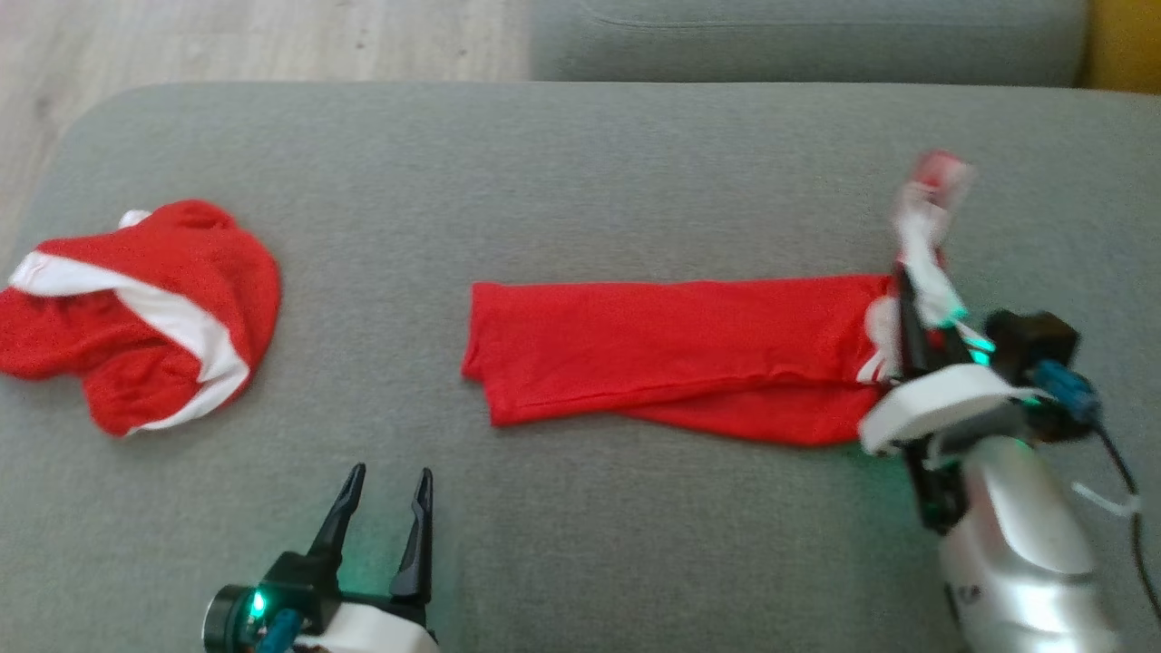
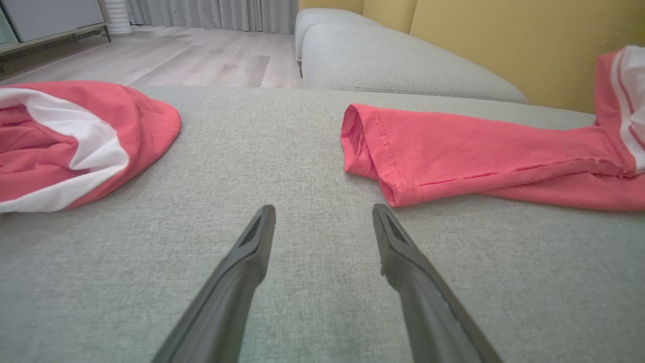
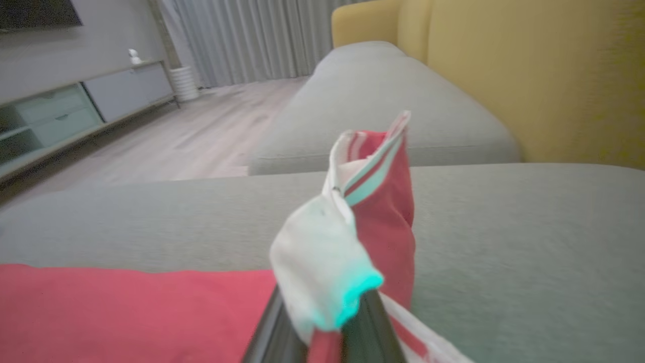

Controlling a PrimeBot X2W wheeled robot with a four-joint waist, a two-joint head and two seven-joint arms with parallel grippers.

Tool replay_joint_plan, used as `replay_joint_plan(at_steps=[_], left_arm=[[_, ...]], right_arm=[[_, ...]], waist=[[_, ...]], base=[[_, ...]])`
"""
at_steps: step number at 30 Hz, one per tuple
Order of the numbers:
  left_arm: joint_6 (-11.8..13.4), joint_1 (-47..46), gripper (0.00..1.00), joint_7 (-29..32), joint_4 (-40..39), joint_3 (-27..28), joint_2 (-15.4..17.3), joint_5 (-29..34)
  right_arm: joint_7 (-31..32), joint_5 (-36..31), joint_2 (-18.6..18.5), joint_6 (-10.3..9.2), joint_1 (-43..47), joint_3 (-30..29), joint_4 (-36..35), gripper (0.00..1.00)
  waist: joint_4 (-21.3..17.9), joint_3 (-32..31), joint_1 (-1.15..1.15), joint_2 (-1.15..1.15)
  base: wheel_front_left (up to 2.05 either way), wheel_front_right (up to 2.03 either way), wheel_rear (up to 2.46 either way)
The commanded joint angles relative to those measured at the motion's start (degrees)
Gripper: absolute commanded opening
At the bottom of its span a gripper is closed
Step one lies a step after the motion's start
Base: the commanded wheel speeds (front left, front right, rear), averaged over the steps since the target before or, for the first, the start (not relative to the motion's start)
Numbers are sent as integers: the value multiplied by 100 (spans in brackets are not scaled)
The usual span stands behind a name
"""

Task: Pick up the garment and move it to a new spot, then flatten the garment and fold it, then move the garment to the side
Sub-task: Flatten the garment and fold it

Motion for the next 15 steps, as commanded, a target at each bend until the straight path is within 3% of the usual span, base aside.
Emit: replay_joint_plan(at_steps=[1, 8, 15], left_arm=[[-8, -80, 100, -30, -111, 164, 11, 101], [6, -39, 100, -30, 23, 64, 11, 229], [-24, -18, 100, -30, 52, -1, 11, 253]], right_arm=[[-76, 442, 64, -5, 33, 604, -423, 0], [-20, 1694, 69, -5, 200, 2335, -848, 0], [-20, 2148, 70, -5, -39, 2941, -656, 0]], waist=[[189, -14, 0, 0], [900, -32, 0, 0], [1551, -37, 0, 0]], base=[[0, 0, 0], [0, 0, 0], [0, 0, 0]])
